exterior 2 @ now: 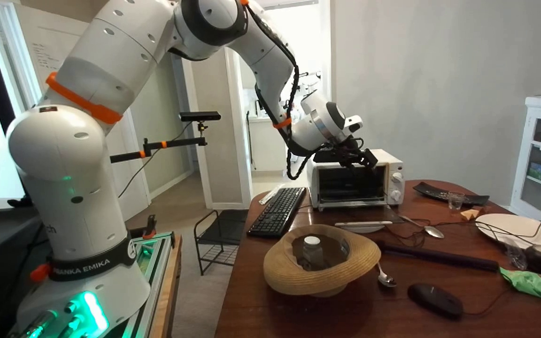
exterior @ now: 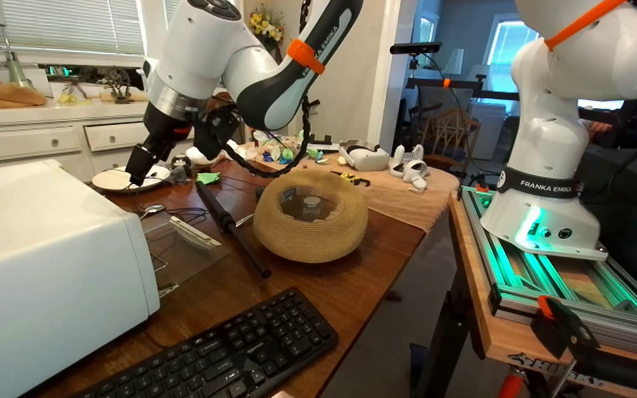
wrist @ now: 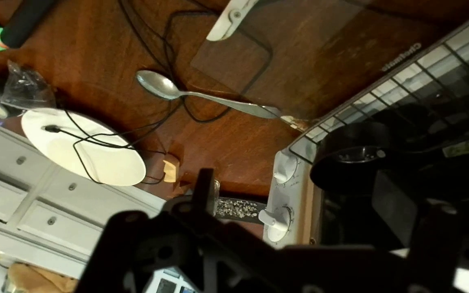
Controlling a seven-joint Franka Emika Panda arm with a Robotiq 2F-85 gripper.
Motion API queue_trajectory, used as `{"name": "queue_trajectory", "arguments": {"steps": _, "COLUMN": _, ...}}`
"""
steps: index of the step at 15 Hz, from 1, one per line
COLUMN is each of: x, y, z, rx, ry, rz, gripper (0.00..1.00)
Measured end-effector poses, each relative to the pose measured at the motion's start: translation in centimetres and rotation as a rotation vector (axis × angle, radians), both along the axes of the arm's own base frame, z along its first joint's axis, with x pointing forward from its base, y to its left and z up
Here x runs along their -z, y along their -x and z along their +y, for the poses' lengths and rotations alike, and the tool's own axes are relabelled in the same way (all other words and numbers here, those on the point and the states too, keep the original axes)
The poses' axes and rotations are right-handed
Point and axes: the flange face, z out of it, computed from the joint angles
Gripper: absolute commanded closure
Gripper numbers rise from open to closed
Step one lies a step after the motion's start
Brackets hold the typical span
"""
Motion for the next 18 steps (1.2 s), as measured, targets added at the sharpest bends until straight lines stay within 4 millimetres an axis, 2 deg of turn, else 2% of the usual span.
{"name": "queue_trajectory", "arguments": {"steps": 8, "x": 3.4, "y": -1.6, "z": -5.1, "rx": 0.172, "ry": -0.367, "rz": -0.068, "gripper": 0.00}}
{"name": "queue_trajectory", "arguments": {"steps": 12, "x": 4.8, "y": -2.2, "z": -5.4, "rx": 0.187, "ry": -0.460, "rz": -0.071, "gripper": 0.00}}
{"name": "queue_trajectory", "arguments": {"steps": 18, "x": 5.2, "y": -2.1, "z": -4.5, "rx": 0.215, "ry": -0.518, "rz": -0.034, "gripper": 0.00}}
